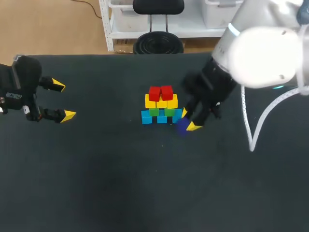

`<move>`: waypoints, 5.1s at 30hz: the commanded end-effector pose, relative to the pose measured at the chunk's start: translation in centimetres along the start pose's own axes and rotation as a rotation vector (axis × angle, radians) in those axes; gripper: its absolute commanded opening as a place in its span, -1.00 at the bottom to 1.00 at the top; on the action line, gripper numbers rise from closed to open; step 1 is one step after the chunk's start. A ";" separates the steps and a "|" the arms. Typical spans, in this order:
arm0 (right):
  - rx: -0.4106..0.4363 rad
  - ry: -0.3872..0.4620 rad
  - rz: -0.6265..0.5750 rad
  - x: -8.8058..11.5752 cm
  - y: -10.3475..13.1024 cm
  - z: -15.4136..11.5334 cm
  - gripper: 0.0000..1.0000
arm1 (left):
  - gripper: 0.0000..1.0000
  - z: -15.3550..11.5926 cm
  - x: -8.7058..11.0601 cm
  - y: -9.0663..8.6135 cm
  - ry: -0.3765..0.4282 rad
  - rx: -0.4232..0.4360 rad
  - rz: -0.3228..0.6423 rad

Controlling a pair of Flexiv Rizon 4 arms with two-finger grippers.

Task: Place the blue cubes, place green cubes on the blue cubes, place the yellow cubes on the green cubes, then place the red cubes on the yellow cubes, and place purple cube on the red cubes.

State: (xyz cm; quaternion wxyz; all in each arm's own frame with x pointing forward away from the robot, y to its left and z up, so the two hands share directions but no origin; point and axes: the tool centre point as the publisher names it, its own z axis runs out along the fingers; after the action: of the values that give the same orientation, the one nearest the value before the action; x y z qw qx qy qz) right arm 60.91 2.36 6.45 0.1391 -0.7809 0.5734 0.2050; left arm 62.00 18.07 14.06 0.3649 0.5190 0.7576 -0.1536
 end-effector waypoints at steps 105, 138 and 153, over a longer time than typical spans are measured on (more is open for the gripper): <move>0.154 -0.008 0.249 -4.7 -11.1 -3.3 -1.00 | 1.00 0.0 0.2 0.0 -0.008 -0.002 0.003; 0.144 -0.006 0.262 -4.4 -11.0 -3.1 -1.00 | 1.00 0.0 0.2 0.0 -0.008 -0.002 0.003; 0.143 -0.002 0.268 -4.4 -11.1 -3.1 -0.33 | 1.00 0.0 0.2 0.0 -0.008 -0.002 0.003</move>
State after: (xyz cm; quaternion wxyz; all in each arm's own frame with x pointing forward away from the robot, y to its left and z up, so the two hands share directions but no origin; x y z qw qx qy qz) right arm 70.71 7.93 11.02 0.1674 -0.6852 0.6853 0.1812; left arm 62.00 18.07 14.06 0.3649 0.5190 0.7576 -0.1536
